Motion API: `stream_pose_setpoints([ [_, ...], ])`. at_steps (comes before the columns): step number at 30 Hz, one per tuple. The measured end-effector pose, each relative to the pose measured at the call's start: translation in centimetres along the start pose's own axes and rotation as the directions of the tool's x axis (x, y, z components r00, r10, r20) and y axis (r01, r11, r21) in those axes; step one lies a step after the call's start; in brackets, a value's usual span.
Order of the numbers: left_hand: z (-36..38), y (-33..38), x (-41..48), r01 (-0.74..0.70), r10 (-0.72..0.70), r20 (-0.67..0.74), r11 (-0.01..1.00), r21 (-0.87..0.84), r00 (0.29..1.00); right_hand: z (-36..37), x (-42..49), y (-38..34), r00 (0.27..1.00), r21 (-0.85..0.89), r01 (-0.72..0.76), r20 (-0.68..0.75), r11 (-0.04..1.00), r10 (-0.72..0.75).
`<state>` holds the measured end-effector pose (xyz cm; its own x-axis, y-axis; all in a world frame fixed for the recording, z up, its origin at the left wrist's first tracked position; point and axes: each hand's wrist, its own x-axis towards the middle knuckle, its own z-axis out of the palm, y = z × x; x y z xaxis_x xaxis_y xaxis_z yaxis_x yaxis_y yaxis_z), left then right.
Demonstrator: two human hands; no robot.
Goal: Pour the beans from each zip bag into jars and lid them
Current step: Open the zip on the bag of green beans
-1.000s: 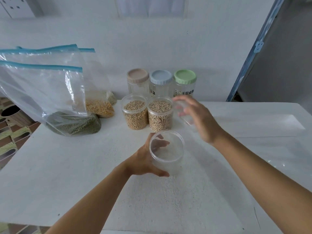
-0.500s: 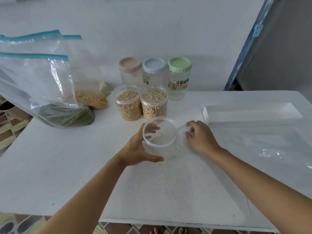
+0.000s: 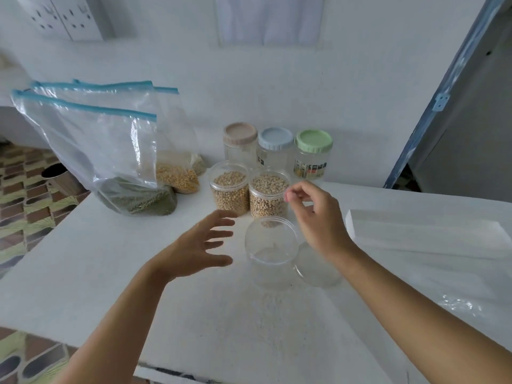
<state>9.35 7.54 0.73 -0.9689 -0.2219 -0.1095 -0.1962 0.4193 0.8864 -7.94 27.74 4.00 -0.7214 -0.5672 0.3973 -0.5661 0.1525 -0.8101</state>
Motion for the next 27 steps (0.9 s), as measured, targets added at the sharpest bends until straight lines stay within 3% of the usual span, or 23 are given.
stream_pose_setpoints([
  [2,-2.1,1.3,-1.1,-0.068,0.064,-0.222,0.998,-0.012,0.973,1.0,1.2,-3.1,0.994,0.054,0.101,0.026,0.993,-0.103],
  [5,-5.5,3.0,-2.4,-0.198,0.173,-0.543,0.980,0.013,0.822,3.7,3.2,-7.4,0.974,0.107,0.216,0.049,0.971,-0.222],
  [7,-8.0,3.7,-3.2,-0.239,0.217,-0.659,0.969,0.057,0.720,6.0,4.6,-9.6,0.959,0.134,0.258,0.085,0.957,-0.270],
  [12,-15.1,4.2,-4.3,-0.192,0.295,-0.740,0.956,0.223,0.604,13.3,8.6,-13.3,0.931,0.084,0.321,0.153,0.943,-0.330],
  [17,-22.8,2.4,-3.6,-0.037,0.434,-0.765,0.879,0.476,0.476,20.1,12.4,-16.2,0.868,-0.250,0.494,0.093,0.833,-0.487],
  [20,-27.6,0.9,-2.5,0.063,0.551,-0.644,0.733,0.678,0.531,23.3,14.1,-17.8,0.856,-0.426,0.496,0.094,0.757,-0.508],
  [24,-32.1,-1.0,-1.3,0.153,0.530,-0.490,0.556,0.817,0.692,25.8,15.6,-18.6,0.923,-0.585,0.383,0.216,0.715,-0.317],
  [27,-33.4,-2.1,-1.3,0.144,0.535,-0.398,0.453,0.880,0.745,26.5,15.4,-18.2,0.931,-0.558,0.364,0.200,0.745,-0.306],
])
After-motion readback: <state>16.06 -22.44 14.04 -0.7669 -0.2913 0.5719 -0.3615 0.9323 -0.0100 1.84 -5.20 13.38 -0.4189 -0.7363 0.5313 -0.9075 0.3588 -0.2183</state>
